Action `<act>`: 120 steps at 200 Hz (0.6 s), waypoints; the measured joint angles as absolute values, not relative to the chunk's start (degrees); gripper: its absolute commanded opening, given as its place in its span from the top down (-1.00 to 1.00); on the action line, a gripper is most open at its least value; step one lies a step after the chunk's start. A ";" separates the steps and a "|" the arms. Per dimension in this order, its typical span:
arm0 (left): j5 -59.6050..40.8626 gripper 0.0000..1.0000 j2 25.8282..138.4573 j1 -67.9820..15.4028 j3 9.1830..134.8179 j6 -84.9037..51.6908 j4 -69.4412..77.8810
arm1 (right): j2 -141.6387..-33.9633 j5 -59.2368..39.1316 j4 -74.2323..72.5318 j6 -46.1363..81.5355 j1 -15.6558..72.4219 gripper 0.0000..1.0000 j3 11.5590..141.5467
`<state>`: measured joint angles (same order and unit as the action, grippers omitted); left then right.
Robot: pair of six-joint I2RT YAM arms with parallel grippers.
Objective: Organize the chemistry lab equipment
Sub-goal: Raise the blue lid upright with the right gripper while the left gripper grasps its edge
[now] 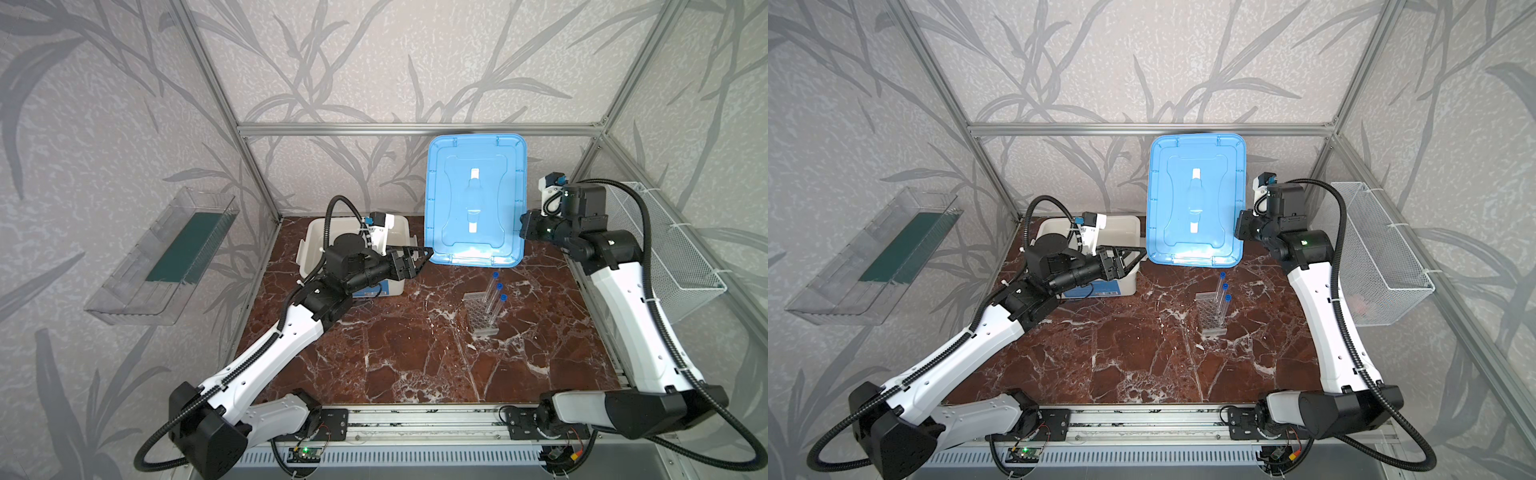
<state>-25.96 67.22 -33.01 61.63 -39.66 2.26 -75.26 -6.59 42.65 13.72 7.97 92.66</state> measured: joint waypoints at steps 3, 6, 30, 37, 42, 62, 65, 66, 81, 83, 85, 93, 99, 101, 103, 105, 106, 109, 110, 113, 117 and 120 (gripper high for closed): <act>-25.74 -0.85 67.24 -32.97 61.63 -39.66 2.33 | -74.76 -6.96 42.72 13.98 7.97 1.00 92.44; -25.63 -0.85 67.22 -32.95 61.63 -39.66 2.37 | -74.28 -7.31 42.72 14.24 7.97 1.00 92.20; -24.75 -0.83 67.22 -32.86 61.25 -39.68 3.33 | -70.28 -10.48 42.63 17.10 7.97 1.00 89.14; -24.71 -0.81 67.24 -32.88 60.95 -39.68 3.86 | -69.34 -11.51 42.48 17.96 7.97 1.00 88.09; -24.73 -0.79 67.24 -32.88 60.64 -39.68 4.25 | -68.75 -12.29 42.39 18.63 7.97 1.00 87.31; -24.97 -0.68 67.31 -32.88 59.59 -39.77 5.65 | -67.57 -14.72 41.65 20.71 7.97 1.00 84.64; -25.04 -0.66 67.35 -32.88 59.46 -39.88 5.85 | -67.53 -15.09 41.47 21.12 7.97 1.00 84.23; -25.08 -0.65 67.37 -32.91 59.42 -39.92 5.91 | -67.51 -15.16 41.45 21.19 7.97 1.00 84.14; -25.41 -0.43 67.66 -32.93 58.96 -40.34 6.74 | -67.42 -16.88 40.32 22.63 7.99 1.00 82.21; -25.50 -0.39 67.72 -32.95 58.94 -40.40 6.90 | -67.42 -17.08 40.14 22.83 7.97 1.00 81.95; -25.61 -0.35 67.77 -32.95 58.85 -40.73 7.03 | -67.42 -17.19 40.03 22.96 7.97 1.00 81.78; -25.85 -0.18 67.99 -32.95 58.72 -41.12 7.38 | -67.42 -17.76 39.38 23.64 7.97 1.00 80.73; -26.11 -0.08 68.18 -32.99 58.72 -41.28 7.64 | -67.44 -18.15 39.03 24.05 7.97 1.00 80.05; -26.11 -0.05 68.25 -33.04 58.72 -41.12 7.70 | -67.44 -18.24 38.96 24.12 7.97 1.00 79.92; -26.15 -0.03 68.29 -33.06 58.72 -41.21 7.84 | -67.44 -18.28 38.87 24.25 7.97 1.00 79.75; -26.26 -0.01 68.36 -33.08 58.72 -41.54 7.86 | -67.44 -18.35 38.79 24.38 7.97 1.00 79.55; -26.24 0.00 68.38 -33.10 58.72 -41.54 7.86 | -67.44 -18.48 38.74 24.47 7.97 1.00 79.44; -26.35 0.04 68.45 -33.12 58.70 -41.39 7.97 | -67.46 -18.68 38.68 24.60 7.97 1.00 79.22; -26.37 0.05 68.47 -33.12 58.72 -41.45 7.99 | -67.46 -18.72 38.65 24.67 7.97 1.00 79.18; -26.46 0.08 68.51 -33.12 58.72 -41.54 7.90 | -67.46 -18.87 38.50 24.91 7.97 1.00 78.91; -26.48 0.13 68.58 -33.12 58.72 -41.58 7.92 | -67.46 -19.18 38.26 25.10 7.97 1.00 78.63; -26.46 0.17 68.62 -33.15 58.72 -41.54 7.79 | -67.46 -19.31 38.06 25.26 7.97 1.00 78.48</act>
